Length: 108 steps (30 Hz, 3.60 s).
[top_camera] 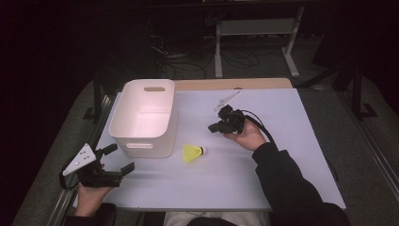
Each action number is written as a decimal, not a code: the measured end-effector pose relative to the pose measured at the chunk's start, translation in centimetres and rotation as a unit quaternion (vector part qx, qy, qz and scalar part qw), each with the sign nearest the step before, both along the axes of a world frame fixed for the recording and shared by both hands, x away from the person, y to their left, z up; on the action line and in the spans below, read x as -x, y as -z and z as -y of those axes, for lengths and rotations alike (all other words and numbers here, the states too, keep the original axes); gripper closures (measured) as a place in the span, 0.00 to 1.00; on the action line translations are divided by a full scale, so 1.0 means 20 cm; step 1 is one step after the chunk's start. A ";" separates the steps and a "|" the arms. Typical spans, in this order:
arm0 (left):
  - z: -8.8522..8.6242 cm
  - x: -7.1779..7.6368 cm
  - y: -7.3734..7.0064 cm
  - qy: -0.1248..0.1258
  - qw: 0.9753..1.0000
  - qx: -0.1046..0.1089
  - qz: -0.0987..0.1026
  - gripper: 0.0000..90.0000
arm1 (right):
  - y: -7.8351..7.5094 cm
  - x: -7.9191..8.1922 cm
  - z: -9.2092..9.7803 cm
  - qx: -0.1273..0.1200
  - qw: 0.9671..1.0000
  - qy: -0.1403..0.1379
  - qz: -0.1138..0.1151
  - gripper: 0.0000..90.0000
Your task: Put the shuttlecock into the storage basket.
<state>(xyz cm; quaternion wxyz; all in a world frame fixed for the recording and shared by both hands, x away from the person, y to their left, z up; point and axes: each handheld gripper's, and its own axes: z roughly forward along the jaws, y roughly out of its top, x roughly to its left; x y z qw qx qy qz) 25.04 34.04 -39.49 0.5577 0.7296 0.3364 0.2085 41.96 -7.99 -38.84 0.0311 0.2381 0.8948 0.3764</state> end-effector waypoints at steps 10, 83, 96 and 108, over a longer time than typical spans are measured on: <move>0.00 0.00 0.00 0.000 1.000 0.000 0.000 0.00 | 0.01 0.07 0.01 -0.004 1.000 -0.015 -0.003 0.98; 0.00 0.00 0.00 0.000 1.000 0.001 0.002 0.00 | 0.21 0.35 -0.26 0.058 0.988 -0.138 -0.037 0.98; 0.00 0.00 0.00 0.000 1.000 0.001 0.002 0.00 | 0.22 0.31 -0.30 0.043 0.990 -0.127 -0.034 0.98; 0.00 0.00 0.00 -0.001 1.000 0.002 0.004 0.00 | 0.23 0.25 -0.31 0.034 0.993 -0.106 -0.030 0.98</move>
